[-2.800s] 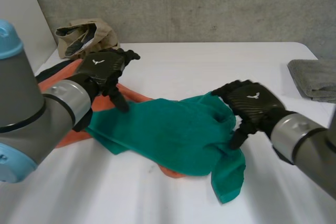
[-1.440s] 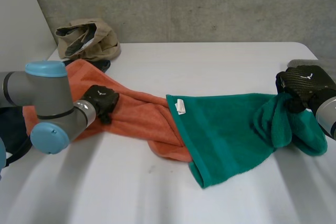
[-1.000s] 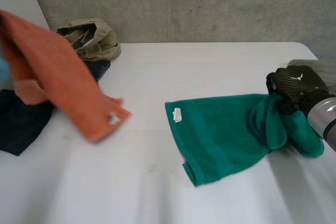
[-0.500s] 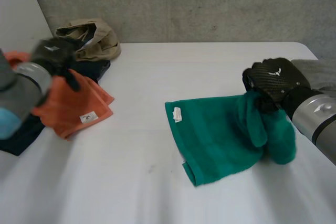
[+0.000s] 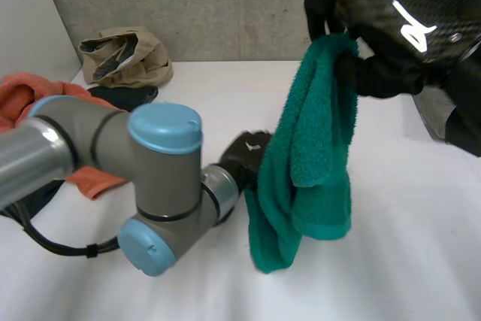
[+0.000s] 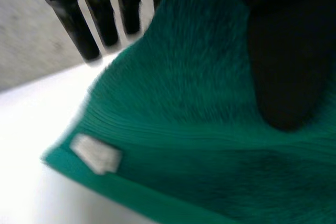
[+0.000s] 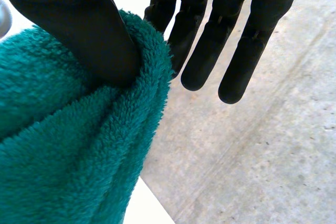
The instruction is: Fold the laundry.
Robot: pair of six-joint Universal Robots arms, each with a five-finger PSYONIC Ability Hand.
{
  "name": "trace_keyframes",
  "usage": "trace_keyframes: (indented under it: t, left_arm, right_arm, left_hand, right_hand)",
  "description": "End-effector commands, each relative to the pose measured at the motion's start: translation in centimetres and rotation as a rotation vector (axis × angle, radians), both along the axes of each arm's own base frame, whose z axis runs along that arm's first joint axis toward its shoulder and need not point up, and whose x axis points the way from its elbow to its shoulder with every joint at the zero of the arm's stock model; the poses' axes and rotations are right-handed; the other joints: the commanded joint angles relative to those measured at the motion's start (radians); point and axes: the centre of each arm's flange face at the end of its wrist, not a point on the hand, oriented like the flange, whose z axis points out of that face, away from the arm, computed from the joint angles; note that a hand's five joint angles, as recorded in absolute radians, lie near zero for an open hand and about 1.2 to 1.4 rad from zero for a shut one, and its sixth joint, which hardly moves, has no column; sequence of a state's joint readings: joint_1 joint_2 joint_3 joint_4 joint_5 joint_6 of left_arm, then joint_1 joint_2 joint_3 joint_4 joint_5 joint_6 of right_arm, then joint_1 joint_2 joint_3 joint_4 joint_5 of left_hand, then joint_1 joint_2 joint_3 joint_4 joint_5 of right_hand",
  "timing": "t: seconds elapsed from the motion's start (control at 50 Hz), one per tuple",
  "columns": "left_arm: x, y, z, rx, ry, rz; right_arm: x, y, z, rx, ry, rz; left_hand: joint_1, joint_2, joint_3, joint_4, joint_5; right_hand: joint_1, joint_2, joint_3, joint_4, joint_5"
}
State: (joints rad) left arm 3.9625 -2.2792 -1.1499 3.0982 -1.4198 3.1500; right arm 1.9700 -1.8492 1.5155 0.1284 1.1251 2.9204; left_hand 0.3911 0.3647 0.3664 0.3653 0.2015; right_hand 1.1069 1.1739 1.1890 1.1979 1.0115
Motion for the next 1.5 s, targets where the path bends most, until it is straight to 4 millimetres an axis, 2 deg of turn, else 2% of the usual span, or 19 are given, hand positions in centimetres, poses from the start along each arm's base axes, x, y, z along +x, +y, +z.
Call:
trace_keyframes:
  t: [0.02,0.08,0.1,0.16,0.2,0.34,0.4,0.5,0.64,0.68,0.72,0.76,0.84,0.9,0.98,1.08,1.16,1.24,1.5]
  left_arm:
    - [0.2,0.4,0.8,0.051,-0.018,0.018]
    - [1.4,-1.9,3.1,-0.030,0.007,0.131]
    - [2.3,-3.4,4.8,-0.097,0.017,0.203]
    - [3.5,-5.5,8.0,-0.221,0.052,0.289]
    - [4.2,-6.7,11.6,-0.353,0.102,0.315]
    - [5.5,-7.0,20.3,-0.635,0.291,0.334]
    - [5.8,-6.3,21.2,-0.669,0.315,0.330]
    - [6.2,-6.0,16.9,-0.572,0.214,0.331]
    - [6.7,-3.9,5.3,-0.360,-0.028,0.265]
    - [6.4,-2.9,2.0,-0.314,-0.092,0.226]
    - [6.3,-2.3,0.2,-0.296,-0.136,0.203]
    - [6.6,-1.6,-1.8,-0.268,-0.214,0.177]
    - [7.8,-0.6,-1.3,-0.241,-0.301,0.181]
    - [8.8,-0.3,1.4,-0.259,-0.282,0.211]
    - [10.1,-0.7,5.0,-0.305,-0.221,0.258]
    - [12.1,-2.5,6.8,-0.311,-0.192,0.328]
    - [13.9,-4.1,6.6,-0.242,-0.197,0.376]
    - [15.2,-5.0,5.3,-0.106,-0.221,0.400]
    - [14.8,-7.0,0.5,0.258,-0.170,0.374]
  right_arm:
    - [-1.8,-5.0,-1.9,0.059,-0.003,-0.102]
    - [-3.0,-8.0,-3.6,0.082,0.031,-0.156]
    - [-3.6,-9.9,-4.7,0.099,0.051,-0.183]
    - [-3.7,-11.9,-6.2,0.114,0.084,-0.192]
    - [-3.5,-13.9,-6.9,0.079,0.108,-0.206]
    - [-2.1,-18.4,-5.8,-0.125,0.045,-0.250]
    - [-1.3,-18.7,-5.6,-0.212,0.013,-0.230]
    - [-1.4,-18.7,-8.0,-0.212,0.019,-0.218]
    - [-2.5,-17.8,-18.2,0.037,0.168,-0.182]
    - [-2.7,-16.7,-21.5,0.102,0.264,-0.165]
    - [-2.9,-15.9,-23.2,0.136,0.327,-0.158]
    - [-3.3,-14.9,-24.8,0.170,0.429,-0.149]
    - [-4.0,-13.5,-25.3,0.265,0.558,-0.133]
    - [-4.2,-13.3,-22.9,0.282,0.555,-0.145]
    - [-4.5,-13.2,-19.7,0.288,0.508,-0.173]
    - [-4.8,-13.6,-15.7,0.286,0.398,-0.232]
    - [-5.6,-14.1,-13.7,0.335,0.322,-0.291]
    - [-5.5,-14.3,-13.8,0.420,0.304,-0.298]
    - [-3.1,-15.2,-18.2,0.491,0.465,-0.258]
  left_hand:
    - [1.005,1.032,1.030,1.031,1.020]
    - [1.005,1.032,1.030,1.031,1.020]
    - [1.005,1.032,1.030,1.031,1.020]
    - [1.005,1.032,1.030,1.031,1.020]
    - [1.005,1.032,1.030,1.031,1.020]
    - [1.005,1.032,1.030,1.031,1.020]
    - [1.005,1.032,1.030,1.031,1.020]
    - [1.005,1.032,1.030,1.031,1.020]
    - [0.997,1.023,1.021,1.023,1.012]
    - [0.796,0.822,0.820,0.821,0.811]
    - [0.645,0.671,0.670,0.671,0.660]
    - [0.501,0.527,0.526,0.527,0.516]
    - [0.146,0.172,0.171,0.172,0.161]
    - [0.099,0.125,0.123,0.124,0.114]
    - [-0.068,-0.042,-0.044,-0.043,-0.053]
    - [-0.104,-0.078,-0.080,-0.078,-0.089]
    - [-0.104,-0.078,-0.080,-0.078,-0.089]
    - [-0.072,-0.046,-0.047,-0.046,-0.057]
    - [0.186,0.213,0.211,0.212,0.202]
  right_hand:
    - [0.289,0.222,0.207,0.198,0.210]
    - [0.289,0.222,0.207,0.198,0.210]
    - [0.289,0.222,0.207,0.198,0.210]
    - [0.289,0.222,0.207,0.198,0.210]
    - [0.289,0.222,0.207,0.198,0.210]
    - [0.289,0.222,0.207,0.198,0.210]
    - [0.289,0.222,0.207,0.198,0.210]
    - [0.289,0.222,0.207,0.198,0.210]
    - [0.289,0.222,0.207,0.198,0.210]
    - [0.289,0.222,0.207,0.198,0.210]
    - [0.289,0.222,0.207,0.198,0.210]
    - [0.090,0.023,0.008,-0.001,0.011]
    - [-0.476,-0.543,-0.558,-0.567,-0.555]
    - [-0.679,-0.746,-0.761,-0.770,-0.758]
    - [-0.835,-0.902,-0.917,-0.926,-0.914]
    - [-0.874,-0.941,-0.956,-0.965,-0.953]
    - [-0.871,-0.938,-0.953,-0.962,-0.950]
    - [-0.856,-0.923,-0.938,-0.947,-0.935]
    - [-0.718,-0.785,-0.800,-0.809,-0.797]
